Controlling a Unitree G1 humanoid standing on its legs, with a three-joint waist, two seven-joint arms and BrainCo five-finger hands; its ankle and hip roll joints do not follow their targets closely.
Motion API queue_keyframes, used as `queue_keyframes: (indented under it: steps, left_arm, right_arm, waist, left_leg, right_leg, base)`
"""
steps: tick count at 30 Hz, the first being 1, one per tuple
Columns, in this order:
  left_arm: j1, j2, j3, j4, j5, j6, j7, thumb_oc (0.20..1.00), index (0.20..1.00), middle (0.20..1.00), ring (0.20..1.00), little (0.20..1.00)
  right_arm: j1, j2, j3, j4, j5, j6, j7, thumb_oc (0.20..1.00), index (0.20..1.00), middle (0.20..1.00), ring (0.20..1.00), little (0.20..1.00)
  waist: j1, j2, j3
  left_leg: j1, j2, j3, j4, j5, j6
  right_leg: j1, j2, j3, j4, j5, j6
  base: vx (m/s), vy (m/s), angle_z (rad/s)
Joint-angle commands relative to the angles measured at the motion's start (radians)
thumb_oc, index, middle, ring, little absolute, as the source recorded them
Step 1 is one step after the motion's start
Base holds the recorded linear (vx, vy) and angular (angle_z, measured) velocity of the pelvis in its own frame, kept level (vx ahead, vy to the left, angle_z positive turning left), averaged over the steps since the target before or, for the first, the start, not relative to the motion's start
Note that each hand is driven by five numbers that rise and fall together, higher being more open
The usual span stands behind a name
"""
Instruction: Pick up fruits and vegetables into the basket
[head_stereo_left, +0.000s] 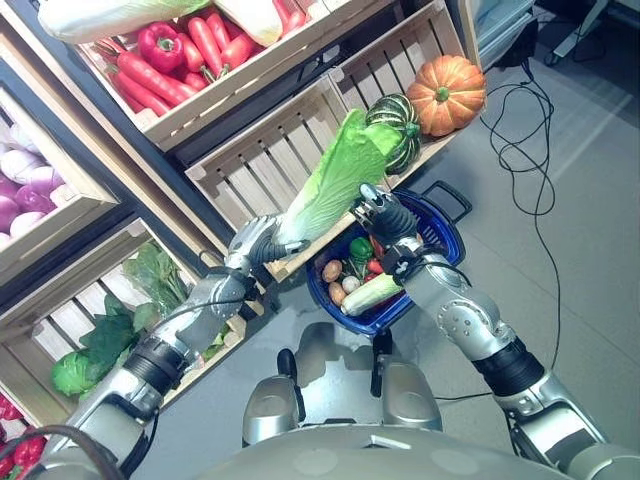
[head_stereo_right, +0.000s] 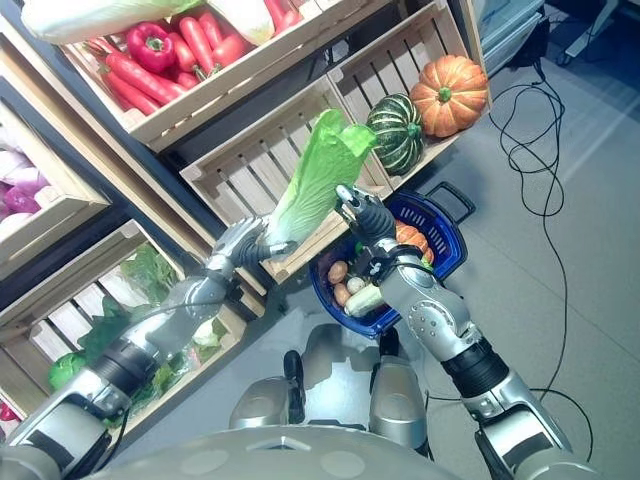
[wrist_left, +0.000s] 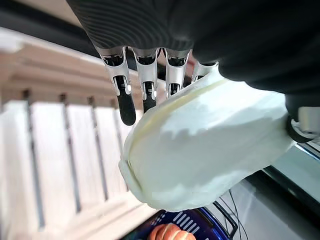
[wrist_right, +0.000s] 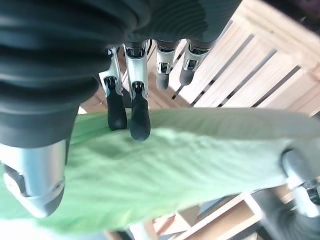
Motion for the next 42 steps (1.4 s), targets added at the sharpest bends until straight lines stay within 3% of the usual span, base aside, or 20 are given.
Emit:
queue_keyframes:
  steps: [1, 6, 14, 19, 25, 33, 42]
  left_arm:
    - [0.002, 0.006, 0.053, -0.007, -0.106, -0.008, 0.061, 0.200, 0.200, 0.200, 0.200, 0.200]
    - [0.048, 0.000, 0.133, -0.005, -0.141, 0.006, 0.093, 0.200, 0.200, 0.200, 0.200, 0.200]
    - [0.082, -0.013, 0.226, 0.019, -0.181, 0.004, 0.187, 0.200, 0.200, 0.200, 0.200, 0.200]
    - [0.091, -0.032, 0.251, 0.028, -0.213, -0.029, 0.257, 0.200, 0.200, 0.200, 0.200, 0.200]
    - [0.093, -0.038, 0.268, 0.000, -0.181, -0.052, 0.274, 0.200, 0.200, 0.200, 0.200, 0.200]
    - [0.040, -0.001, 0.196, -0.065, 0.010, -0.064, 0.258, 0.200, 0.200, 0.200, 0.200, 0.200]
    - [-0.011, 0.015, 0.113, -0.106, 0.123, -0.075, 0.189, 0.200, 0.200, 0.200, 0.200, 0.200]
  right_arm:
    - [-0.062, 0.024, -0.042, -0.137, -0.051, -0.022, 0.068, 1.000, 1.000, 1.000, 1.000, 1.000]
    - [-0.030, -0.011, -0.107, -0.196, -0.147, -0.020, 0.089, 1.000, 1.000, 1.000, 1.000, 1.000]
    - [0.043, -0.044, -0.210, -0.230, -0.270, -0.054, 0.039, 1.000, 1.000, 1.000, 1.000, 1.000]
    - [0.069, -0.038, -0.227, -0.204, -0.284, -0.078, 0.005, 1.000, 1.000, 1.000, 1.000, 1.000]
    - [0.087, -0.022, -0.225, -0.176, -0.237, -0.040, 0.013, 1.000, 1.000, 1.000, 1.000, 1.000]
    - [0.072, -0.008, -0.141, -0.125, -0.148, 0.007, 0.087, 1.000, 1.000, 1.000, 1.000, 1.000]
    - [0.026, 0.017, -0.064, -0.110, -0.103, 0.028, 0.129, 1.000, 1.000, 1.000, 1.000, 1.000]
  waist:
    - [0.016, -0.047, -0.019]
    - [0.014, -0.050, -0.023]
    - [-0.007, -0.051, -0.037]
    - [-0.013, -0.051, -0.035]
    - [-0.010, -0.055, -0.039]
    - [0.001, -0.060, -0.043]
    - [0.016, -0.062, -0.041]
  left_leg:
    - [-0.053, -0.023, -0.006, 0.050, -0.083, 0.054]
    - [-0.047, -0.021, -0.006, 0.054, -0.088, 0.054]
    - [-0.038, -0.018, 0.002, 0.059, -0.096, 0.055]
    - [-0.034, -0.016, 0.006, 0.063, -0.101, 0.055]
    - [-0.027, -0.016, 0.006, 0.062, -0.104, 0.055]
    - [-0.024, -0.018, 0.001, 0.063, -0.103, 0.056]
    - [-0.022, -0.019, -0.008, 0.058, -0.099, 0.055]
  right_leg:
    - [0.093, -0.070, 0.001, 0.000, -0.109, 0.107]
    - [0.097, -0.070, 0.003, 0.004, -0.114, 0.107]
    - [0.098, -0.067, 0.015, 0.013, -0.123, 0.105]
    - [0.099, -0.067, 0.021, 0.017, -0.127, 0.103]
    - [0.106, -0.069, 0.020, 0.017, -0.128, 0.104]
    - [0.117, -0.070, 0.014, 0.012, -0.126, 0.103]
    - [0.125, -0.074, 0.005, 0.007, -0.123, 0.107]
  base:
    - [0.00, 0.000, 0.00]
    - [0.00, 0.000, 0.00]
    - [0.00, 0.000, 0.00]
    - [0.00, 0.008, -0.03]
    - [0.00, 0.001, -0.01]
    - [0.00, 0.000, 0.00]
    - [0.00, -0.009, 0.04]
